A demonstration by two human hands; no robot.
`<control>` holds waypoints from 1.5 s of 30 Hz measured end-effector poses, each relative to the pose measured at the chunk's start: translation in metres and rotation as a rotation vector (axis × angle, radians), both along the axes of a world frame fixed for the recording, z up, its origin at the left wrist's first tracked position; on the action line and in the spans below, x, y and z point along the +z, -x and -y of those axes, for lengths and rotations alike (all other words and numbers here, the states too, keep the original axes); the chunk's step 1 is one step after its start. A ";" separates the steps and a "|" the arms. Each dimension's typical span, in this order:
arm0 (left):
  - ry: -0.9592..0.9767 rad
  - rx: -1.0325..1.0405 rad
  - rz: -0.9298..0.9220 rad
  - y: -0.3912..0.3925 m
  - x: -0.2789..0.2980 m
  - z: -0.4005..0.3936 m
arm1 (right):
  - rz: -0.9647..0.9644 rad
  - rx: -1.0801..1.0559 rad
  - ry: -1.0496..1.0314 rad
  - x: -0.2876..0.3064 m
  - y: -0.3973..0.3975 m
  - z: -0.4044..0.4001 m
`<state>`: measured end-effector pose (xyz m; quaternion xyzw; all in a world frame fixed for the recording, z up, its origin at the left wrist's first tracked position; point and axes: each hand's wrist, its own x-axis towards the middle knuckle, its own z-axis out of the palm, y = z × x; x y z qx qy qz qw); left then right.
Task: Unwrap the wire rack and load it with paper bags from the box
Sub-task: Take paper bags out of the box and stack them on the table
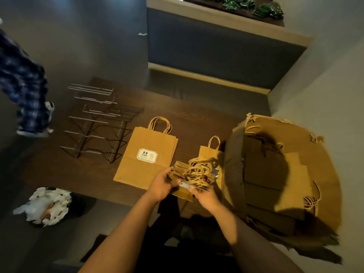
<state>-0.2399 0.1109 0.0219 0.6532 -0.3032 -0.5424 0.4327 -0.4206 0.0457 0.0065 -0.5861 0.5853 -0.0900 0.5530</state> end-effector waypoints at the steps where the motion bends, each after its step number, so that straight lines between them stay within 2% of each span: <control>1: 0.015 0.009 0.024 0.000 0.000 0.001 | -0.011 -0.030 0.017 -0.002 0.000 0.000; 4: 0.080 0.072 0.123 -0.004 0.004 0.007 | 0.010 -0.008 0.081 -0.001 -0.001 0.006; 6: 0.104 0.105 0.070 -0.008 0.011 0.017 | 0.066 -0.023 0.074 0.003 -0.003 0.011; 12: -0.094 -0.061 -0.099 0.014 0.009 0.024 | -0.020 -0.210 0.054 -0.009 0.011 0.042; 16: -0.292 -0.123 -0.105 0.036 -0.018 0.011 | -0.387 -0.282 0.143 -0.025 0.016 0.048; 19: -0.354 -0.128 -0.038 0.049 -0.038 -0.002 | -0.619 -0.104 0.183 -0.032 0.005 0.030; 21: -0.395 -0.121 0.024 0.053 -0.070 -0.003 | -0.686 -0.034 0.138 -0.032 -0.002 0.024; 25: -0.481 -0.202 0.223 0.066 -0.066 0.004 | -0.635 -0.020 -0.012 -0.038 0.012 0.033; 28: -0.523 -0.251 0.294 0.076 -0.066 0.010 | -0.532 -0.087 -0.087 -0.045 0.026 0.044; 31: -0.519 -0.274 0.300 0.087 -0.074 0.015 | -0.475 -0.229 -0.128 -0.052 0.020 0.046; 35: -0.400 -0.197 0.206 0.108 -0.075 0.023 | -0.371 -0.407 -0.189 -0.061 0.019 0.045; 37: -0.350 -0.160 0.181 0.117 -0.075 0.027 | -0.353 -0.426 -0.213 -0.064 0.022 0.048; 42: -0.348 -0.170 0.270 0.127 -0.083 0.030 | -0.378 -0.391 -0.233 -0.065 0.026 0.057; 45: -0.353 -0.176 0.302 0.130 -0.085 0.038 | -0.464 -0.349 -0.222 -0.059 0.020 0.051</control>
